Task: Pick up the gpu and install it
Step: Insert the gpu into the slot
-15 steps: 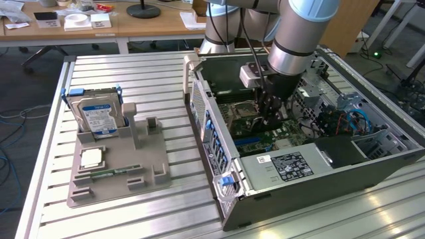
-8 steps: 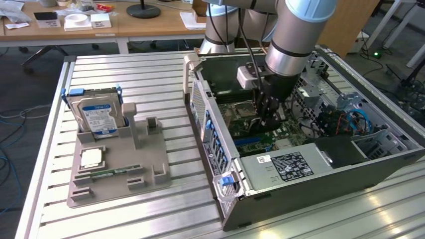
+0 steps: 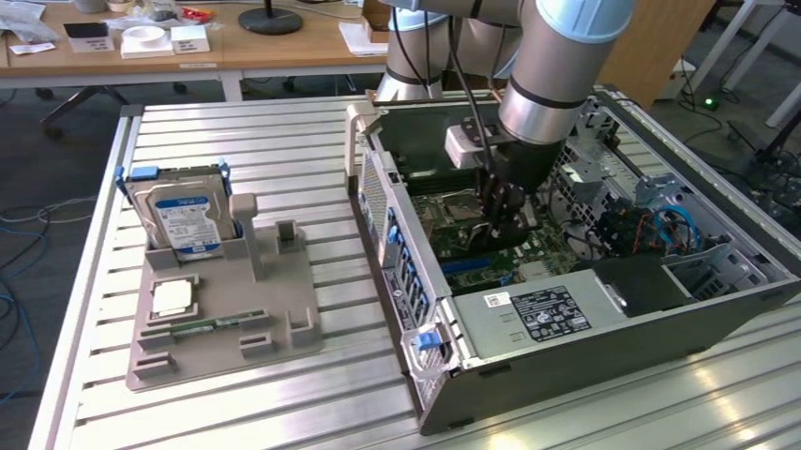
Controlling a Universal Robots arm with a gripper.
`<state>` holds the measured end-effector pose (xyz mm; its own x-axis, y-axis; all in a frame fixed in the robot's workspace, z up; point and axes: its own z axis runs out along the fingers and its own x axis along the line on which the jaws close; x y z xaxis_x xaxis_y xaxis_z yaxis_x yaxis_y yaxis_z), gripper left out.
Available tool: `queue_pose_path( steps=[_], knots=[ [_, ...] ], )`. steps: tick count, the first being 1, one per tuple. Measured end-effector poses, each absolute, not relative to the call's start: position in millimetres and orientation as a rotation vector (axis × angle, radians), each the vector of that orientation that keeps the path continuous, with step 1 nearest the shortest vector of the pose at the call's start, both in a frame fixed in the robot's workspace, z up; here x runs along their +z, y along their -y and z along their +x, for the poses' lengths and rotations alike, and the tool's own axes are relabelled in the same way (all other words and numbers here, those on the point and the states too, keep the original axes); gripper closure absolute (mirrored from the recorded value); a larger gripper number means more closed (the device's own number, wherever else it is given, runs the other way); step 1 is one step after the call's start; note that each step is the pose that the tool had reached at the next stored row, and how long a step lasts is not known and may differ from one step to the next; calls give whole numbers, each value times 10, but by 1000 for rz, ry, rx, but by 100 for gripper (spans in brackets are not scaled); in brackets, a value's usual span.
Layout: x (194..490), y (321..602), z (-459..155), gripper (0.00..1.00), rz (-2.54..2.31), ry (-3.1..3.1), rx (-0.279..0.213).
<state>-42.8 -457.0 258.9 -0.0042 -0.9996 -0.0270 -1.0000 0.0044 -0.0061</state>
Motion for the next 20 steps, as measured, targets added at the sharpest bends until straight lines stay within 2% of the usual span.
queue_pose_path(
  steps=[20],
  knots=[
    [2581, 4605, -488, 74, -2200, -2210, 23]
  ],
)
